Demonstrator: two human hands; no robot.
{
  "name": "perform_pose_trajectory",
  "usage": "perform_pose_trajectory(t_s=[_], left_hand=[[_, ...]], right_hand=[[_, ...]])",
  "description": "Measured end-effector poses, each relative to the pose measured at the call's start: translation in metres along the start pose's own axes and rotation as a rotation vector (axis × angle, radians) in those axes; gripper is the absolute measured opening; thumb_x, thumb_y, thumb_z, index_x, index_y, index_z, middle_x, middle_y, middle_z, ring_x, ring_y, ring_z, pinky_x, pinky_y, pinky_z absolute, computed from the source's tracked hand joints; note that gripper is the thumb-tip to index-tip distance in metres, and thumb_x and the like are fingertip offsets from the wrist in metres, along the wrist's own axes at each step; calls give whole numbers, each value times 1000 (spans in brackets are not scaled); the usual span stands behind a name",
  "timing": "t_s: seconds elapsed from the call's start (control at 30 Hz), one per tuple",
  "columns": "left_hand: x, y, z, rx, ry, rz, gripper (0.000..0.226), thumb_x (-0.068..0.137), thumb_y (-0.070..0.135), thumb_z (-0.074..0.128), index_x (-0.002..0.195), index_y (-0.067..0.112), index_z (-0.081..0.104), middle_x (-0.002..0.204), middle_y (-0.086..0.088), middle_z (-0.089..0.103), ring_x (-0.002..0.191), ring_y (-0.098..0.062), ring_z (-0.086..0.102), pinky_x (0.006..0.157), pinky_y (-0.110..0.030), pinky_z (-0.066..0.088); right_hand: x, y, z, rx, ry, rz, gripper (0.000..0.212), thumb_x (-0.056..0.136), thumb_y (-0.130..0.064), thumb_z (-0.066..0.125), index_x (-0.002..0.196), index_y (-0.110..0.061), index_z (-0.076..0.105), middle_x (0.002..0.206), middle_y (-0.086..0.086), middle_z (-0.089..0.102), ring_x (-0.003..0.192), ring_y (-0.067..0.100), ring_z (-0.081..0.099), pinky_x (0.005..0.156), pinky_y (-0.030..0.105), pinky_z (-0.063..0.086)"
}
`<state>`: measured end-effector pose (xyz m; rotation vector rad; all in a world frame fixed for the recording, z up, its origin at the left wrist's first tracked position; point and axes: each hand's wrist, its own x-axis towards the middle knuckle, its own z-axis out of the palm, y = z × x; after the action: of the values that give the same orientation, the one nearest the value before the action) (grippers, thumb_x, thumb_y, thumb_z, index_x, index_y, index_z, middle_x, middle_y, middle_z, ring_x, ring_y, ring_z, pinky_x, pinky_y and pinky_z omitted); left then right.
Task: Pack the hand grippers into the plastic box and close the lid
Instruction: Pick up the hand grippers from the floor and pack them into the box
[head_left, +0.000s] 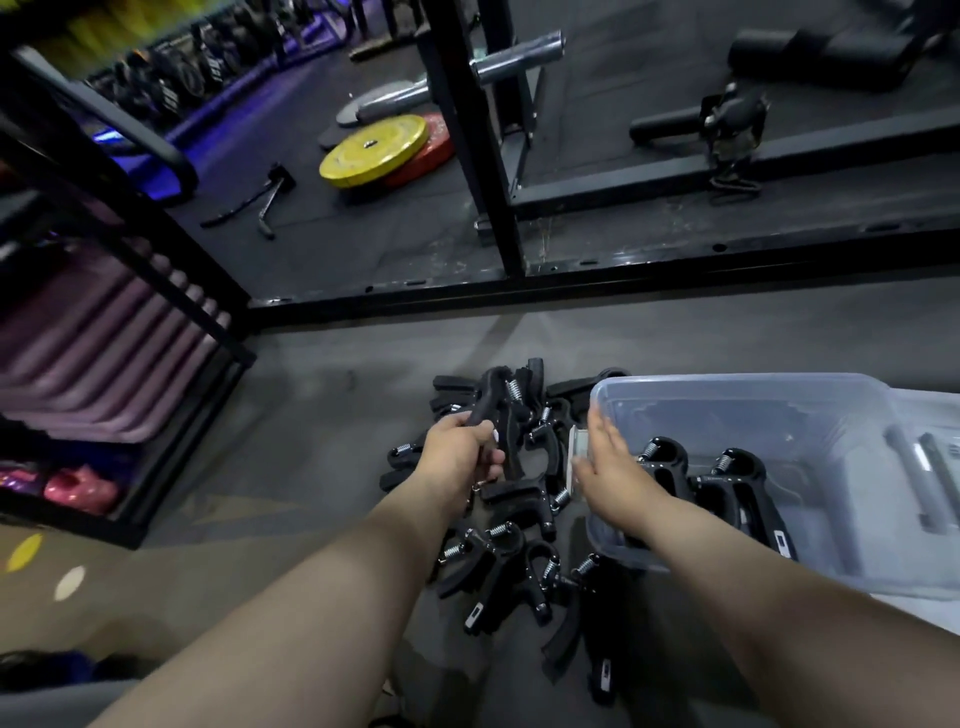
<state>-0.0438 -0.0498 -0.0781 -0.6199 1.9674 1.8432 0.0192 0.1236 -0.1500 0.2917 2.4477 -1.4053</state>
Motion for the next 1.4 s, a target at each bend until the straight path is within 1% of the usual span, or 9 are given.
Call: perform_pose_trajectory(t_s=[0.23,0.37,0.5,0.6,0.73,0.9,1.03,1.17,1.4], left_hand=[[-45,-14,37,647,73,538,37,87,19,58,123,22,52,120,-3,50,98,-13,53,97,-30,44],[-74,-35,59,922,-35,768,35,93,20,52,127,18,48,120,-2,44,108,-20,52,98,-34,42],[-82,-55,78,1130,-234,886,44,89,23,59,129,15,44,122,-3,44,115,-26,50,99,-41,41],[-82,-62,86,1243,-400,953,63,87,33,60,143,17,35,132,0,44,126,-21,44,108,-36,36],[-83,-70,88,1294,-421,1078,48,89,23,48,136,17,48,128,1,53,121,-18,48,106,-33,37],[-67,-74,84,1143,-137,970,43,87,11,48,130,12,55,134,-3,53,124,-21,48,108,-24,29],[-52,-78,93,1119,-152,704,54,95,13,39,149,11,33,158,-2,26,146,-15,21,118,-25,15],[-39,-82,105,1012,-115,557,59,97,15,33,154,16,17,162,-4,14,149,-15,11,119,-29,11],[-34,-92,115,1148,-12,603,69,94,8,33,155,13,2,163,-4,2,149,-19,6,121,-35,10]], right_hand=[[-24,-11,-15,520,73,87,54,102,-36,43,152,-27,29,155,-8,31,143,12,26,116,34,20],[-27,-18,-36,911,45,154,51,95,-57,42,131,-24,56,128,-7,62,123,14,54,100,38,41],[-39,-10,-59,1078,109,195,23,99,-34,50,105,-12,58,95,10,69,87,26,63,76,40,51],[-45,7,-73,1120,196,217,14,101,-21,48,107,-12,56,88,15,65,78,28,60,76,44,50],[-49,36,-99,1189,347,281,13,100,-15,48,111,-11,53,92,16,65,81,31,66,66,42,56],[-57,68,-120,1119,443,424,26,86,8,55,111,2,52,76,20,58,46,23,60,46,29,52],[-52,92,-125,937,625,539,44,76,17,57,116,0,49,103,23,60,64,29,66,43,27,55],[-45,113,-120,638,672,639,33,72,1,63,104,-8,59,88,17,67,60,30,69,55,44,60],[-24,120,-118,465,613,671,35,67,-9,64,101,-5,61,92,16,67,79,32,66,69,34,54]])
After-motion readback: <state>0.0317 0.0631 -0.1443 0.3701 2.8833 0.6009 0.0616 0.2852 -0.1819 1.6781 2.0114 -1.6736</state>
